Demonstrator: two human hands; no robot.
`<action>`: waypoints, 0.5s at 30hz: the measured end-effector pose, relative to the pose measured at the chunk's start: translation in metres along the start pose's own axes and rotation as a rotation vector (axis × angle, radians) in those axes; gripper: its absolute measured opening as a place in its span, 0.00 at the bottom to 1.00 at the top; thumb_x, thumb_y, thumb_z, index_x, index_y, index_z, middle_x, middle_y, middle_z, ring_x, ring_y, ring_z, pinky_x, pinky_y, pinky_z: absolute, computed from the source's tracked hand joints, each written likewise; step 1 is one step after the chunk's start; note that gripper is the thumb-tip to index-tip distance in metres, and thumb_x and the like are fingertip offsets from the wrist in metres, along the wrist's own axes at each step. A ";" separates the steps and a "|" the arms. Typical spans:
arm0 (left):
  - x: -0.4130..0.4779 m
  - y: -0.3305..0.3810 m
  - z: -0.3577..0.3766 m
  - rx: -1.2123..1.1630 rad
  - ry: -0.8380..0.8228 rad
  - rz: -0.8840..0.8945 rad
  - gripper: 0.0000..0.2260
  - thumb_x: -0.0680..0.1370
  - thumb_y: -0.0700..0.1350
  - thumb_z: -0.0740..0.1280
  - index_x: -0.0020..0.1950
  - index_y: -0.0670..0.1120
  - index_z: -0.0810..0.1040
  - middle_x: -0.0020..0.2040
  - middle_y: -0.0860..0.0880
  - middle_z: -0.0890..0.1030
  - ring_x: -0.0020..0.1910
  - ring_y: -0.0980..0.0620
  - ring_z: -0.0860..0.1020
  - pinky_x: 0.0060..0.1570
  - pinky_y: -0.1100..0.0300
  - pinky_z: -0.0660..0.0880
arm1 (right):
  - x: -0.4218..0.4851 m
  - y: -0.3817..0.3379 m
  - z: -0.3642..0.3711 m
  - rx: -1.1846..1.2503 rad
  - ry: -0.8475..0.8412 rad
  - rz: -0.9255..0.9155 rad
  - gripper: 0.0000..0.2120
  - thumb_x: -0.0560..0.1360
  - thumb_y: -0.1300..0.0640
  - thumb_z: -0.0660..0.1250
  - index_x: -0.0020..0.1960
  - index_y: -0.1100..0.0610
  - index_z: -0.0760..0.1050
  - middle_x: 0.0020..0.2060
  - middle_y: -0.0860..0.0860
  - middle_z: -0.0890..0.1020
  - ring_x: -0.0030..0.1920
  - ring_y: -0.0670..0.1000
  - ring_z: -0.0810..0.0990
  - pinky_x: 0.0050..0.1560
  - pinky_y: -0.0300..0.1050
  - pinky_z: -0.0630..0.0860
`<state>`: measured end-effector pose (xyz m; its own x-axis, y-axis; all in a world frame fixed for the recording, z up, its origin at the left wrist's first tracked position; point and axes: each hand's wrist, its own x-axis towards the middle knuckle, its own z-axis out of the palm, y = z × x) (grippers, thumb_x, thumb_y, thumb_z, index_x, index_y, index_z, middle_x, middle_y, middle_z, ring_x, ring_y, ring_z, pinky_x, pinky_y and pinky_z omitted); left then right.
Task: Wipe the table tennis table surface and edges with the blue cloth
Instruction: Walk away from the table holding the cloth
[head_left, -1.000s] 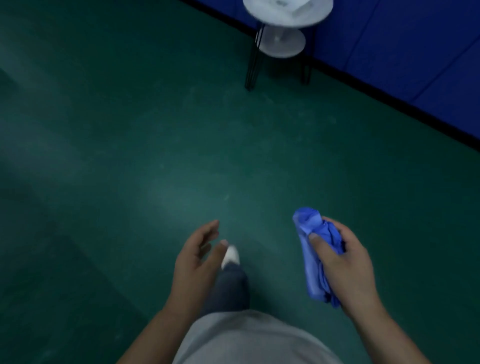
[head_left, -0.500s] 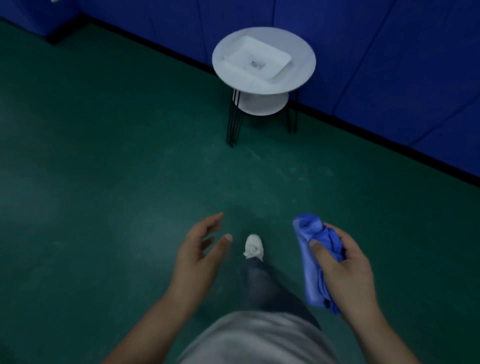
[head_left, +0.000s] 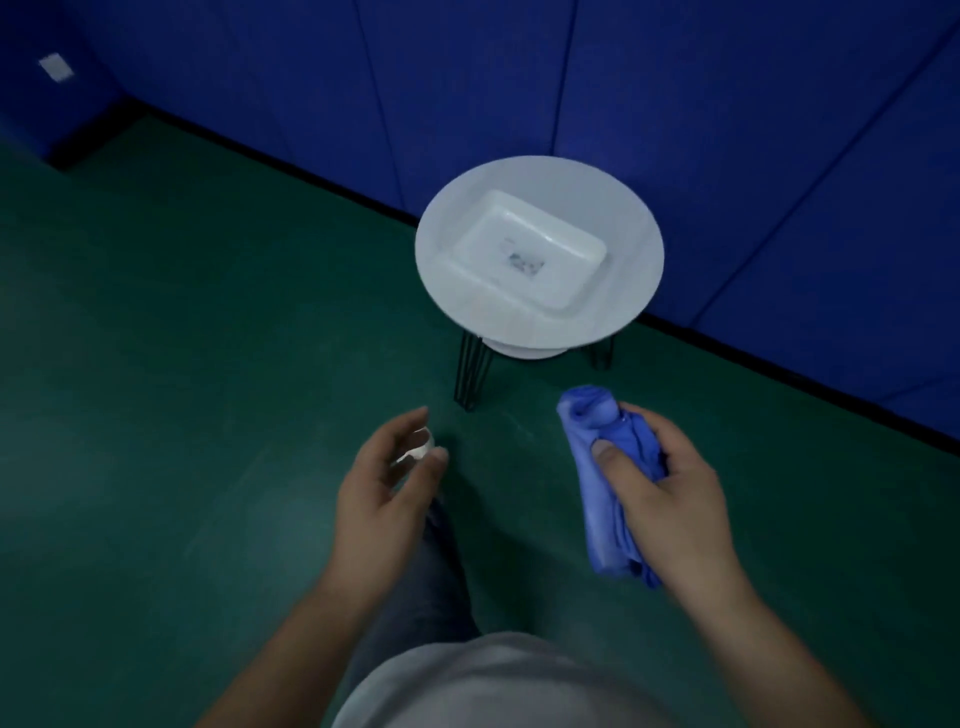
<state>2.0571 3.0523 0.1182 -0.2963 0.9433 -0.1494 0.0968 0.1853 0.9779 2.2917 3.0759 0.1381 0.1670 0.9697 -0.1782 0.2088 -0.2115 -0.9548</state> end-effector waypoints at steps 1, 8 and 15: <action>0.035 -0.003 0.002 0.002 -0.018 -0.012 0.15 0.73 0.48 0.70 0.60 0.55 0.80 0.55 0.58 0.83 0.56 0.59 0.81 0.58 0.61 0.77 | 0.026 -0.001 0.016 0.000 0.018 0.010 0.14 0.74 0.59 0.73 0.52 0.40 0.80 0.46 0.34 0.84 0.46 0.34 0.81 0.43 0.23 0.71; 0.282 -0.002 0.014 0.039 -0.240 -0.019 0.16 0.73 0.49 0.71 0.60 0.57 0.80 0.59 0.54 0.82 0.61 0.55 0.79 0.61 0.59 0.75 | 0.205 -0.013 0.131 0.036 0.186 0.162 0.15 0.75 0.61 0.73 0.53 0.42 0.80 0.47 0.36 0.84 0.48 0.37 0.82 0.46 0.26 0.73; 0.469 -0.005 0.042 0.044 -0.364 -0.085 0.16 0.73 0.47 0.70 0.61 0.56 0.80 0.61 0.52 0.82 0.59 0.52 0.80 0.52 0.64 0.77 | 0.355 -0.025 0.199 -0.025 0.255 0.289 0.16 0.73 0.55 0.69 0.50 0.32 0.79 0.45 0.33 0.83 0.45 0.35 0.81 0.40 0.26 0.72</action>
<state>1.9575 3.5051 0.0371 0.0510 0.9586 -0.2802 0.1298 0.2718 0.9536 2.1542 3.4499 0.0511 0.4565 0.8084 -0.3716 0.1404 -0.4778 -0.8672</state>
